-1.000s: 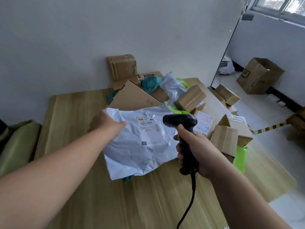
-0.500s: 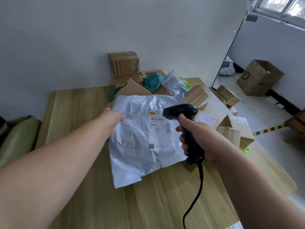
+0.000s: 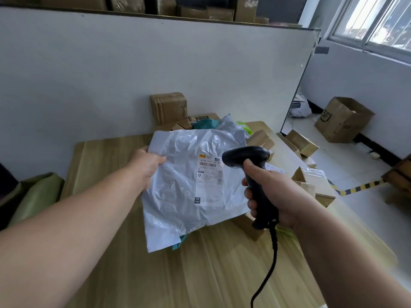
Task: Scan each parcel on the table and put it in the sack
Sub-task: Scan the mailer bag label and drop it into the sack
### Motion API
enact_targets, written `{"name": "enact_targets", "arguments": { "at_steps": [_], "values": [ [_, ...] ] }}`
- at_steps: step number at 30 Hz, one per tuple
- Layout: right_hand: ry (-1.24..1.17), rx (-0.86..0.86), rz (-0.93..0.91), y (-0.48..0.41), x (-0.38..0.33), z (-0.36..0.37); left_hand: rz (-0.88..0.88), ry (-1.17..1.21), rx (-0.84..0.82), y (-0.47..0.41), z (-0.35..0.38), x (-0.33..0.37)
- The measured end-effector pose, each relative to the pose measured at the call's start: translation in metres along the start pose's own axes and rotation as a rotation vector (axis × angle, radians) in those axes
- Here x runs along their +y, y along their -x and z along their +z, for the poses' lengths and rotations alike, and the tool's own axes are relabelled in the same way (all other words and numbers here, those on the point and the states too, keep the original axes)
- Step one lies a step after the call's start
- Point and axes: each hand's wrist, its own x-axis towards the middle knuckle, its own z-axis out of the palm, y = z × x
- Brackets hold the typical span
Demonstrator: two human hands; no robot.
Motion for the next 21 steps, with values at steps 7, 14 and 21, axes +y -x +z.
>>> {"name": "enact_targets", "arguments": {
  "at_steps": [7,14,21],
  "values": [
    [-0.019,-0.005,-0.003,0.011,-0.003,0.001,0.012,0.018,0.022,0.006,-0.004,-0.001],
    [0.001,-0.022,-0.061,0.011,-0.008,0.024,0.027,0.076,0.045,0.015,-0.027,0.005],
    [0.050,-0.148,-0.133,0.011,-0.027,0.099,0.123,0.194,0.179,0.031,-0.115,0.026]
  ]
}}
